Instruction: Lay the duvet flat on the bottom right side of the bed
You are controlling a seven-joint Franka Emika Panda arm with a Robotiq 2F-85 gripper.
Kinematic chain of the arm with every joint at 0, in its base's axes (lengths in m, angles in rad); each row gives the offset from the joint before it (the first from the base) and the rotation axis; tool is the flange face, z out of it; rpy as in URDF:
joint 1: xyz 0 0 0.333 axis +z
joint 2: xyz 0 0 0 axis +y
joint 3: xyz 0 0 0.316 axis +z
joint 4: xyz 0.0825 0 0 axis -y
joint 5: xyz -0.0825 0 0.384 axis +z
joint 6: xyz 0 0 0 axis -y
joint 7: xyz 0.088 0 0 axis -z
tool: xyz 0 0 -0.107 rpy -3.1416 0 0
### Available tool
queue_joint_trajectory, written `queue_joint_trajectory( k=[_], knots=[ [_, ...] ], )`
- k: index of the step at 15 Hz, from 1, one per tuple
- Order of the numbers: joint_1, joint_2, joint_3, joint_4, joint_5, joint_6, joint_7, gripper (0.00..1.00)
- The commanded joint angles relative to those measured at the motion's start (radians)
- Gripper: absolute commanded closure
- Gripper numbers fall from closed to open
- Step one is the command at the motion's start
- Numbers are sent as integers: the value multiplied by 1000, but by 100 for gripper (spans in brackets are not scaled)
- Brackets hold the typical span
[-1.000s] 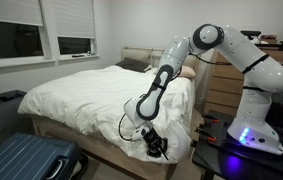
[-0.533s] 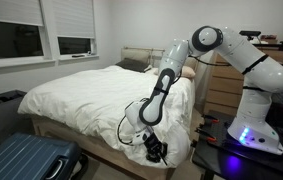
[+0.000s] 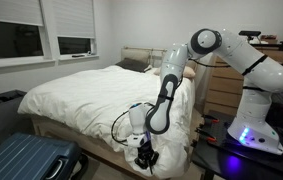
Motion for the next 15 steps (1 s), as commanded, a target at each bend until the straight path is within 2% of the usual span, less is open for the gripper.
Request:
queue_joint_trajectory(
  k=[1,5,12,13,14,15],
  knots=[
    [17,24,3,-20,-66,144,55,99],
    [21,36,-1,-24,-134,292,111,99],
    [37,28,-31,-44,-241,409,198,99],
    [35,28,-30,-46,-252,416,205,93],
    [38,22,-34,-55,-263,424,219,68],
    [36,19,-32,-57,-273,423,221,68]
  ],
)
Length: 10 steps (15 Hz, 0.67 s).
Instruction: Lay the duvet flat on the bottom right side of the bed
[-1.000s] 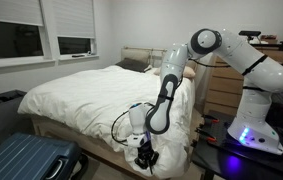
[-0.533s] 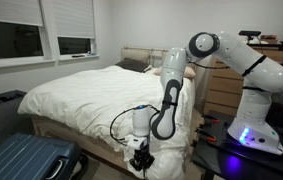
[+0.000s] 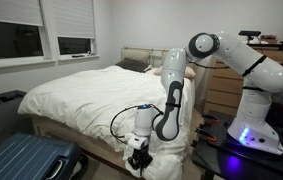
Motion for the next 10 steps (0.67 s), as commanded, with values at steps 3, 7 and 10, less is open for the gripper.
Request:
queue_joint_trajectory(
  k=[3,7,10],
  knots=[
    [-36,-44,54,-4,-31,-20,40,51],
    [-129,-83,144,30,-3,-119,13,22],
    [-200,-107,213,83,44,-224,-7,0]
  ],
)
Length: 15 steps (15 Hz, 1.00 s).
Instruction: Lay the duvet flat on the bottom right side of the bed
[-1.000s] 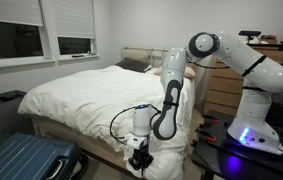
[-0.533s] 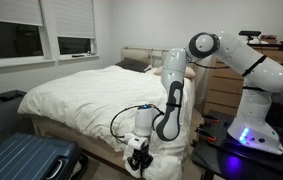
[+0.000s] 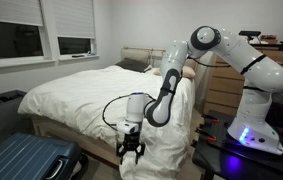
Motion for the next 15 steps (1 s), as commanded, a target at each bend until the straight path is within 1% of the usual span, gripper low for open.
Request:
queue_joint_trajectory(
  k=[1,2,4,8,11,15],
  knots=[
    [-73,-52,77,50,64,-135,-27,0],
    [-87,-57,93,71,86,-171,-34,0],
    [-95,-74,104,103,122,-229,-36,0],
    [-74,-119,70,153,171,-347,-23,0],
    [-35,-165,-8,168,148,-368,1,0],
    [13,-224,-143,170,127,-354,62,0]
  ],
)
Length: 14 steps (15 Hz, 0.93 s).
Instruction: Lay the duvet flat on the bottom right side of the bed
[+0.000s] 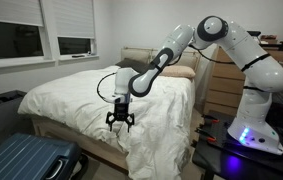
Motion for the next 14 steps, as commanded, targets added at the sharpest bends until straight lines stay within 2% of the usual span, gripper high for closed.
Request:
queue_joint_trajectory(
  k=[1,7,14],
  knots=[
    [51,-75,-118,-7,-15,-12,79,0],
    [130,-146,-301,-16,-127,15,310,0],
    [147,-150,-393,-19,-264,-18,537,0]
  ],
)
